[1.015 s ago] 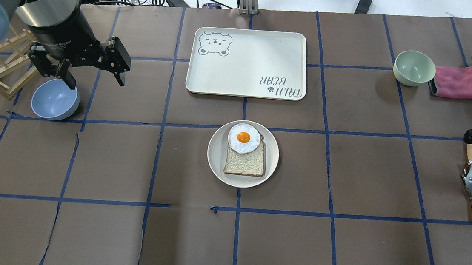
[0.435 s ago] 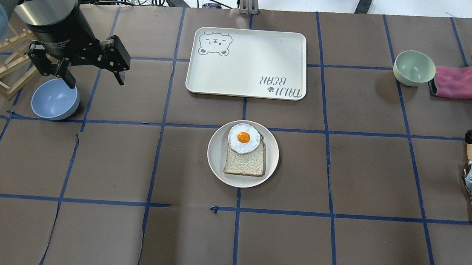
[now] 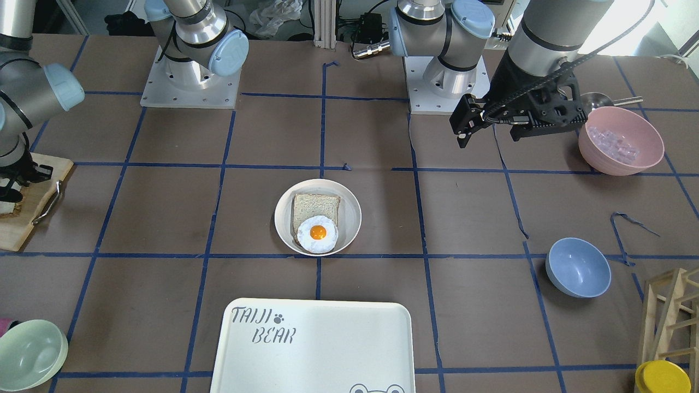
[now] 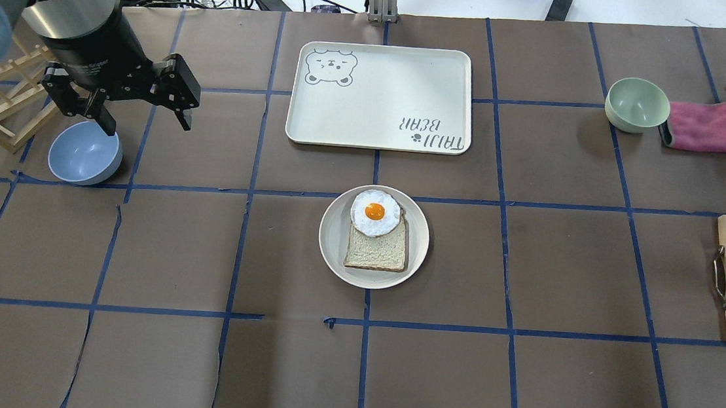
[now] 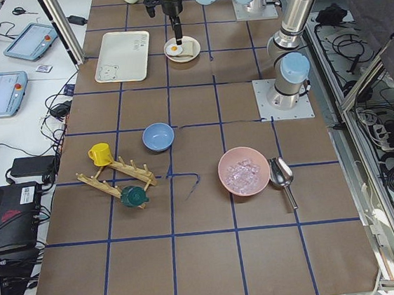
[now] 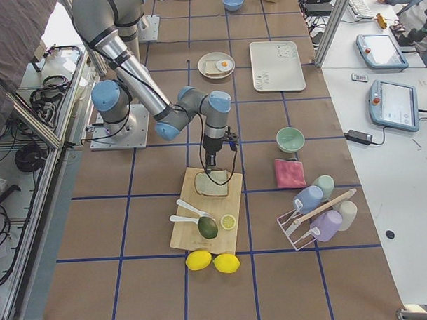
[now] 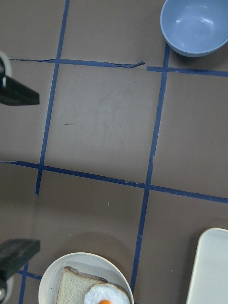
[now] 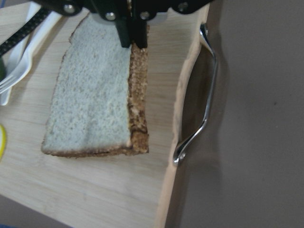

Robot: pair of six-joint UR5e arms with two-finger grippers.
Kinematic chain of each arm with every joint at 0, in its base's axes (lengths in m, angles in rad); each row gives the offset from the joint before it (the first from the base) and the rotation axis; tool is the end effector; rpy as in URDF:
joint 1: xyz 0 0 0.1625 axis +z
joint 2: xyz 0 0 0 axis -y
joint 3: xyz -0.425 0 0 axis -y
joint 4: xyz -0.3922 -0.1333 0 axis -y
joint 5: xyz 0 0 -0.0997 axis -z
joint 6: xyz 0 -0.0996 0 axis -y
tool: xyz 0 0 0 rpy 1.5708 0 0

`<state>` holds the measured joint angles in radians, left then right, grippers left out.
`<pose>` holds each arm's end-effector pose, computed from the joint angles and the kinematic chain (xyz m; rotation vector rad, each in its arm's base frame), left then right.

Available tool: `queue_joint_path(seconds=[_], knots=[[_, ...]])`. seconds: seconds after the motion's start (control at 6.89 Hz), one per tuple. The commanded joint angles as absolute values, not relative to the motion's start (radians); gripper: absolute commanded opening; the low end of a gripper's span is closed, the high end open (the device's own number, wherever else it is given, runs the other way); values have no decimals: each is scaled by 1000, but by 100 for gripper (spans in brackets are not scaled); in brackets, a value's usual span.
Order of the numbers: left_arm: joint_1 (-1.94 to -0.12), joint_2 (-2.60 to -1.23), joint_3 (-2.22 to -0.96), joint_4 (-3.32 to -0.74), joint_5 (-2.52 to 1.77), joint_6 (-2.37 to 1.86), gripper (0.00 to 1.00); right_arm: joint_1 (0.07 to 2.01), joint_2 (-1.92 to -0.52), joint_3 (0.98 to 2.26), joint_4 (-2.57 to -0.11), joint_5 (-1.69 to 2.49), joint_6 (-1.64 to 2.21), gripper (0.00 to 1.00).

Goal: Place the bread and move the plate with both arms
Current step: 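Grasp the bread slice edge with the right gripper, then lift the bread slice and carry it over the egg plate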

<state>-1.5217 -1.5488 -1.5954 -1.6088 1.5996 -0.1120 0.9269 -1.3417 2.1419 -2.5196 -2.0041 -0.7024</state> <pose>-0.1068 -0.4843 0.4829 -0.2494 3.1009 0.0617 -0.2160 -0.4402 0.2204 0.0348 -2.7041 -0.2137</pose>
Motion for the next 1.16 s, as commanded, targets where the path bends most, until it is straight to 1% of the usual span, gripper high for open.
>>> queue_joint_path(seconds=[0.0, 0.15, 0.29, 0.44, 0.58, 0.73, 1.02], knots=[[-1522, -1548, -1597, -1609, 1600, -112, 100, 942, -1403, 2027, -2319, -2005, -674, 0], [-1522, -1549, -1594, -1608, 1600, -112, 100, 1003, -1463, 1950, -2157, -2002, -573, 0], [-1522, -1548, -1595, -1606, 1600, -112, 100, 1128, -1520, 1848, -2017, -2016, -518, 0], [-1522, -1548, -1600, -1606, 1600, -112, 100, 1234, -1519, 1763, -1833, -2019, -362, 0], [-1522, -1549, -1600, -1603, 1598, -112, 100, 1399, -1513, 1719, -1759, -1944, -166, 0], [-1522, -1548, -1604, -1603, 1600, -112, 100, 1622, -1484, 1709, -1766, -1933, 96, 0], [-1522, -1549, -1609, -1603, 1600, -112, 100, 1927, -1392, 1689, -1767, -1849, 506, 0]])
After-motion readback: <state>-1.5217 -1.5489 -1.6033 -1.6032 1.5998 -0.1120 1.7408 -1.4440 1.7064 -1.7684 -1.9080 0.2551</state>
